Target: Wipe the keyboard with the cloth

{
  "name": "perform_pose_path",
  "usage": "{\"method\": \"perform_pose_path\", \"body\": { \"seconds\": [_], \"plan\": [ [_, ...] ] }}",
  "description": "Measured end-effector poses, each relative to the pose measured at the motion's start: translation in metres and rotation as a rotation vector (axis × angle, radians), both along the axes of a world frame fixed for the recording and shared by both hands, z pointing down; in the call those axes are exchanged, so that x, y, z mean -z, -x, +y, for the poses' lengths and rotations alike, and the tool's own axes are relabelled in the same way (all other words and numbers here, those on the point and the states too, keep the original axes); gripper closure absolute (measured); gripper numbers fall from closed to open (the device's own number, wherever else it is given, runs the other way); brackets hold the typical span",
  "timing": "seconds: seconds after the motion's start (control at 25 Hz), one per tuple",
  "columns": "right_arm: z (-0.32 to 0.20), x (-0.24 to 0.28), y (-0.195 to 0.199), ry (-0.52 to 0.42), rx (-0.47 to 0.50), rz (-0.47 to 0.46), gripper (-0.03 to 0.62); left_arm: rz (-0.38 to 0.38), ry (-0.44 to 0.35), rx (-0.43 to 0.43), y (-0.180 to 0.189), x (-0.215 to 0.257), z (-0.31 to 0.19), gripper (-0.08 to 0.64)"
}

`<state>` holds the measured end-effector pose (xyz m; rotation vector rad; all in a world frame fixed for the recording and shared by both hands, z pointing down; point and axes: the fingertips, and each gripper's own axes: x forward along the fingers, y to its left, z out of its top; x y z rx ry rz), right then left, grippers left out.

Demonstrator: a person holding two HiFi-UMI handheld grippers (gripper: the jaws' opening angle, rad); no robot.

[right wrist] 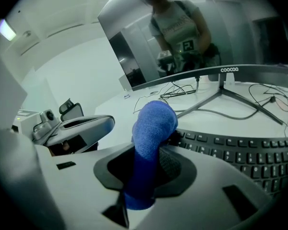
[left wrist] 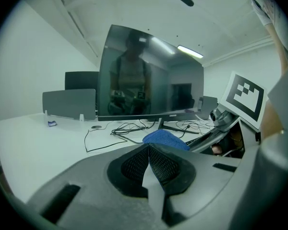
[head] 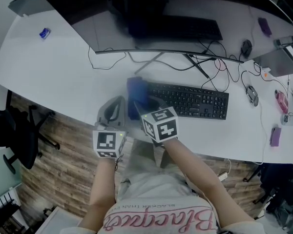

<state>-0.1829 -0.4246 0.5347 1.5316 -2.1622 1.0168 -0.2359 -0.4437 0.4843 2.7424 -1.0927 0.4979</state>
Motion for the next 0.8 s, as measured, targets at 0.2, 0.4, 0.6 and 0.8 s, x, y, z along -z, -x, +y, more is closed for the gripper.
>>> {"method": "perform_pose_path", "body": {
  "seconds": [0.2,0.4,0.6,0.8],
  "plan": [
    [0.007,0.0,-0.015,-0.001,-0.007,0.003,0.495,-0.009,-0.014,0.003,-0.01,0.003,0.005,0.554],
    [0.017,0.0,-0.033,0.001,-0.015,0.006,0.495,-0.008,-0.014,-0.001,-0.027,0.004,0.015,0.554],
    [0.027,-0.001,-0.053,0.007,-0.022,0.014,0.495,-0.003,-0.011,-0.01,-0.045,0.002,0.026,0.554],
    [0.037,-0.001,-0.071,0.003,-0.022,0.007,0.495,-0.009,0.004,-0.025,-0.065,-0.003,0.038,0.554]
  ]
}}
